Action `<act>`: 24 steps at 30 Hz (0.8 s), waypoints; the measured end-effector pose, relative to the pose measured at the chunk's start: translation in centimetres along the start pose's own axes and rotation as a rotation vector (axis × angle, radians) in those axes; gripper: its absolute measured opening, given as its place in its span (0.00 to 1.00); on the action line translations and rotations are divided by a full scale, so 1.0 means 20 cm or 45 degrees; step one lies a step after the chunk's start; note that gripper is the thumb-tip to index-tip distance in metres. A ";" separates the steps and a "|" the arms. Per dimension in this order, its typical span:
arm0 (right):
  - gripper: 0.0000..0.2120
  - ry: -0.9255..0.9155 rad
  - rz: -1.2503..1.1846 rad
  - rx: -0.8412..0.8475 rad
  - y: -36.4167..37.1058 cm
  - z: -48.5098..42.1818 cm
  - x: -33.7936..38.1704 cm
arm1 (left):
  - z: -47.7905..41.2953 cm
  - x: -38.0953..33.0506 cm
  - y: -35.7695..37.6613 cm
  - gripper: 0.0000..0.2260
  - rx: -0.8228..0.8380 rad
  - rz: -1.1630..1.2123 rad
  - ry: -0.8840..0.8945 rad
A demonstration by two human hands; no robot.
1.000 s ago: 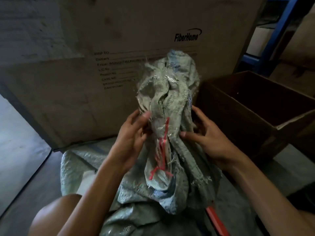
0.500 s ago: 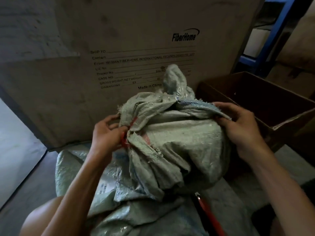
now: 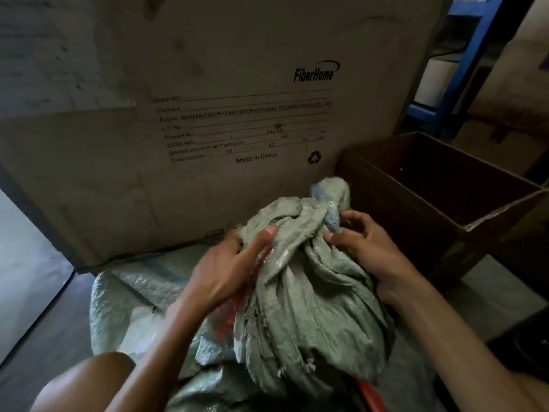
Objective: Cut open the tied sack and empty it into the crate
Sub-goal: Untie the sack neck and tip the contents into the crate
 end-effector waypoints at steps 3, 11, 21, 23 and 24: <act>0.21 -0.307 0.227 0.001 0.04 0.03 -0.01 | 0.05 -0.01 -0.05 0.35 -0.532 -0.590 0.050; 0.21 -0.773 0.643 -0.041 0.07 0.06 0.01 | -0.03 0.04 0.01 0.17 -0.176 -0.586 0.755; 0.22 -1.023 1.212 -0.677 -0.03 -0.01 0.01 | -0.03 0.06 -0.06 0.06 -0.603 -0.924 0.556; 0.22 -1.061 1.242 -0.711 -0.03 -0.01 0.02 | -0.03 0.05 -0.06 0.07 -0.658 -0.960 0.544; 0.22 -1.083 1.261 -0.724 -0.03 -0.01 0.02 | -0.03 0.05 -0.06 0.07 -0.687 -0.969 0.533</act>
Point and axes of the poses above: each hand's wrist, its own z-axis away from the middle knuckle, its own y-axis out of the palm, x = y × z, the point moved 2 cm from there along -z, towards the middle knuckle, and after that the axes turned 15 degrees about y, right-handed, at the moved point
